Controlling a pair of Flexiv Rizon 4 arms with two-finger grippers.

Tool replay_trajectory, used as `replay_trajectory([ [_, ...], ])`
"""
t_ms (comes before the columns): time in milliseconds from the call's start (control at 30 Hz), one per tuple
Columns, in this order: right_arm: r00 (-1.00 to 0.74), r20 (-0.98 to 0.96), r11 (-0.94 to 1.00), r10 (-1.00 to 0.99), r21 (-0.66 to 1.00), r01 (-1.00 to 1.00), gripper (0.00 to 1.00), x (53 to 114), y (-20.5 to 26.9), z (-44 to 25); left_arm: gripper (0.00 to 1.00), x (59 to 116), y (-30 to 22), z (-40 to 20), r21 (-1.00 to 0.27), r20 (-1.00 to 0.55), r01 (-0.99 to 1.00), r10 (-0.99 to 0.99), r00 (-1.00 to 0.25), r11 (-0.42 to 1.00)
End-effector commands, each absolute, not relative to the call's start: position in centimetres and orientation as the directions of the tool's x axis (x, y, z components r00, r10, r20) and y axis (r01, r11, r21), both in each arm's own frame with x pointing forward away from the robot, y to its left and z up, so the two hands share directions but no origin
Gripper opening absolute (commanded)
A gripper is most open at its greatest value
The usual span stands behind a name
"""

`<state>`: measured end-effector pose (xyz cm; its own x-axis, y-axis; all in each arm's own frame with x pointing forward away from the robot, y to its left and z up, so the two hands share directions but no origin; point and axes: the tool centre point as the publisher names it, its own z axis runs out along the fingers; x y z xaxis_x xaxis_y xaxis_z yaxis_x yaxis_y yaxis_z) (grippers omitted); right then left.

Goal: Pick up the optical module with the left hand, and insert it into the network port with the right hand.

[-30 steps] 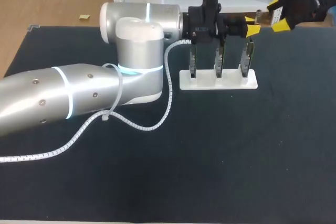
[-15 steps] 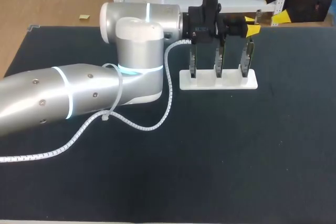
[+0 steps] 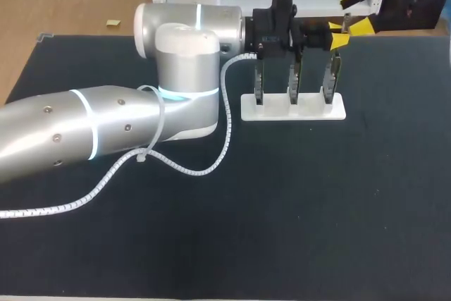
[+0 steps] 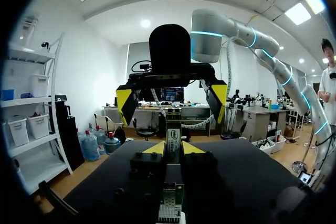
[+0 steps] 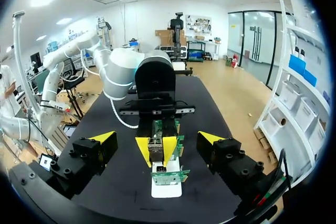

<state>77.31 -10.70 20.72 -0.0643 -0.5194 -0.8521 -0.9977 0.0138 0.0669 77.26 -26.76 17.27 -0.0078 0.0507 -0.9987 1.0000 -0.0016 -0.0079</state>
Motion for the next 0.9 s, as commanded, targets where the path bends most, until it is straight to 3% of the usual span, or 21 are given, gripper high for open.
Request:
replay_trajectory([
  [33,-0.064,-0.848,0.010,-0.527,0.069,-0.998,1.00,77.50,-10.36,20.75,0.00,77.31,-26.83,17.22,-0.007,-0.999,1.000,0.050,-0.007,0.000],
  [900,-0.048,-0.816,0.028,-0.576,0.039,-0.999,1.00,77.14,-10.30,20.49,0.00,77.31,-26.83,17.22,-0.007,-0.999,1.000,0.050,-0.007,0.000],
])
